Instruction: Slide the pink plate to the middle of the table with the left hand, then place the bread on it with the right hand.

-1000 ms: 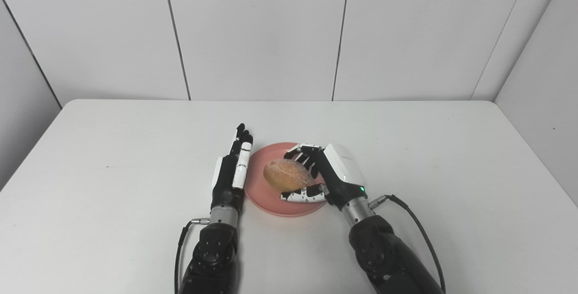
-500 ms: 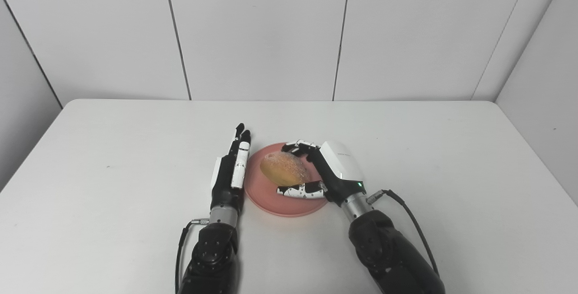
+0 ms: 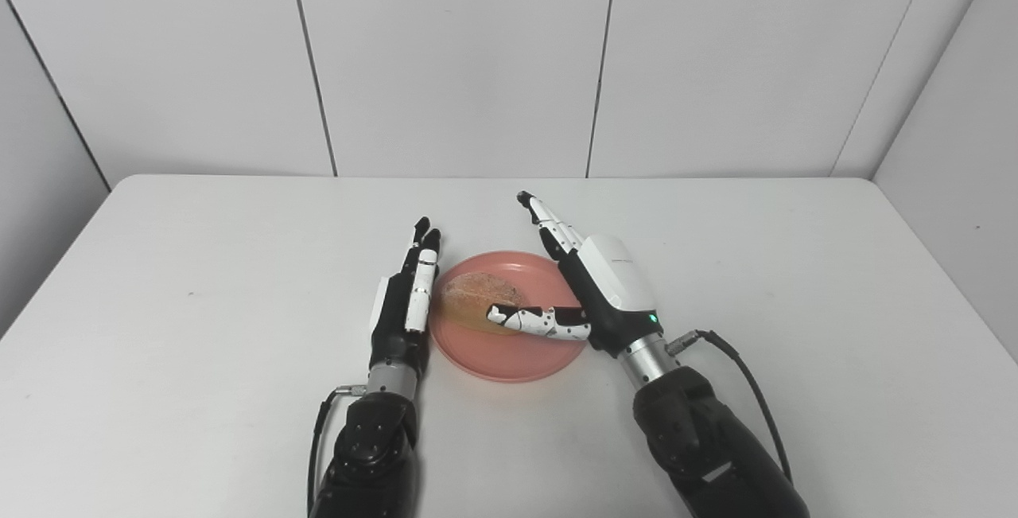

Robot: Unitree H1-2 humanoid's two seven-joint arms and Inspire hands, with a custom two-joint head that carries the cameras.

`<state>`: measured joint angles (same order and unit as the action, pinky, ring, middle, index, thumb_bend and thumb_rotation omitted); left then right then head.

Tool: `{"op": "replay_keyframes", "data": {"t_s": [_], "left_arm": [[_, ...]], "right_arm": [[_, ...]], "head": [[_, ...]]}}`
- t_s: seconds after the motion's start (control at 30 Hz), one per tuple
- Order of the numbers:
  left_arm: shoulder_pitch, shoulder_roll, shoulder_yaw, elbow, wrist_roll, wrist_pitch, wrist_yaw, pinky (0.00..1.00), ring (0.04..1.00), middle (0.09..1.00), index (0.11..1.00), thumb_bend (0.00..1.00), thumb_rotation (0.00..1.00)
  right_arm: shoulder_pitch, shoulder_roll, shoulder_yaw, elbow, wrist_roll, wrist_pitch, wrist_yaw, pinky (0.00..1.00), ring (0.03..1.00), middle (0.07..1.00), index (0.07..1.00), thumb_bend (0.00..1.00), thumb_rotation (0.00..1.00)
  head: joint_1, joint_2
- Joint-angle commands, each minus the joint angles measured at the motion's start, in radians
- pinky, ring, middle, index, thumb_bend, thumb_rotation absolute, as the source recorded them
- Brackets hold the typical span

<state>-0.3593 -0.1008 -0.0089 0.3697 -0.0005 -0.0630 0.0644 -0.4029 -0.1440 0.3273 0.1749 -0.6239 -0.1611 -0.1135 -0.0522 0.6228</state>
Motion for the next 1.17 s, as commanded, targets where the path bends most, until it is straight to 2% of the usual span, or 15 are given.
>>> {"op": "replay_keyframes", "data": {"t_s": [0.0,0.07,0.2,0.3,0.4,0.47,0.63,0.73,0.8,0.93,1.0,1.13], "left_arm": [[-0.011,0.014,-0.002,-0.009,0.011,0.011,-0.003,1.0,1.0,0.978,0.976,0.47,1.0],[-0.008,0.017,-0.002,-0.017,0.009,0.016,-0.003,1.0,1.0,0.977,0.974,0.45,1.0],[-0.003,0.022,0.002,-0.025,-0.007,0.012,-0.014,1.0,1.0,0.977,0.974,0.45,1.0],[0.0,0.024,0.008,-0.033,-0.019,0.017,-0.022,1.0,1.0,0.981,0.978,0.46,1.0],[0.0,0.029,0.013,-0.034,-0.032,0.014,-0.036,1.0,1.0,0.988,0.987,0.46,1.0],[0.002,0.033,0.014,-0.034,-0.034,0.013,-0.044,1.0,1.0,0.99,0.989,0.47,1.0],[0.009,0.043,0.012,-0.038,-0.027,0.002,-0.057,1.0,1.0,0.992,0.99,0.48,1.0],[0.009,0.046,0.012,-0.034,-0.029,-0.016,-0.066,1.0,1.0,0.982,0.978,0.5,1.0],[0.012,0.046,0.012,-0.038,-0.033,-0.017,-0.076,1.0,1.0,0.982,0.979,0.5,1.0],[0.024,0.048,0.01,-0.056,-0.031,-0.015,-0.085,1.0,1.0,0.985,0.981,0.48,1.0],[0.031,0.049,0.01,-0.07,-0.028,-0.006,-0.085,1.0,1.0,0.983,0.978,0.48,1.0],[0.038,0.05,0.014,-0.093,-0.036,0.013,-0.087,1.0,1.0,0.982,0.976,0.5,1.0]], "right_arm": [[-0.01,-0.011,-0.019,-0.052,0.02,0.018,0.028,0.76,0.916,0.974,0.98,0.69,0.84],[0.005,-0.016,-0.031,-0.067,0.021,0.022,0.038,0.75,0.919,0.976,0.983,0.68,0.84],[0.024,-0.003,-0.071,-0.049,0.073,-0.013,0.023,0.82,0.938,0.987,0.998,0.64,0.8],[0.029,0.007,-0.1,-0.025,0.125,-0.027,0.022,0.93,0.99,0.999,1.0,0.61,0.85],[0.039,0.029,-0.145,-0.021,0.185,0.005,0.024,0.96,0.994,1.0,1.0,0.63,0.91],[0.045,0.041,-0.17,-0.022,0.227,0.02,0.035,0.99,1.0,1.0,1.0,0.58,0.98],[0.045,0.083,-0.234,0.0,0.357,0.071,0.063,1.0,1.0,1.0,1.0,0.58,1.0],[0.044,0.11,-0.268,0.013,0.436,0.102,0.079,1.0,1.0,1.0,1.0,0.65,1.0],[0.046,0.128,-0.287,0.021,0.479,0.092,0.077,1.0,1.0,1.0,1.0,0.66,1.0],[0.054,0.153,-0.309,0.037,0.545,0.077,0.084,1.0,1.0,1.0,1.0,0.7,1.0],[0.06,0.165,-0.317,0.035,0.585,0.089,0.097,1.0,1.0,1.0,1.0,0.69,1.0],[0.065,0.187,-0.319,0.018,0.628,0.117,0.109,1.0,1.0,1.0,1.0,0.66,1.0]], "head": [[0.001,-0.001],[0.002,0.0],[-0.002,-0.002],[-0.003,-0.002],[-0.008,-0.006],[-0.011,-0.012],[-0.016,-0.021],[-0.018,-0.026],[-0.017,-0.034],[-0.014,-0.047],[-0.015,-0.036],[-0.026,-0.037]]}}
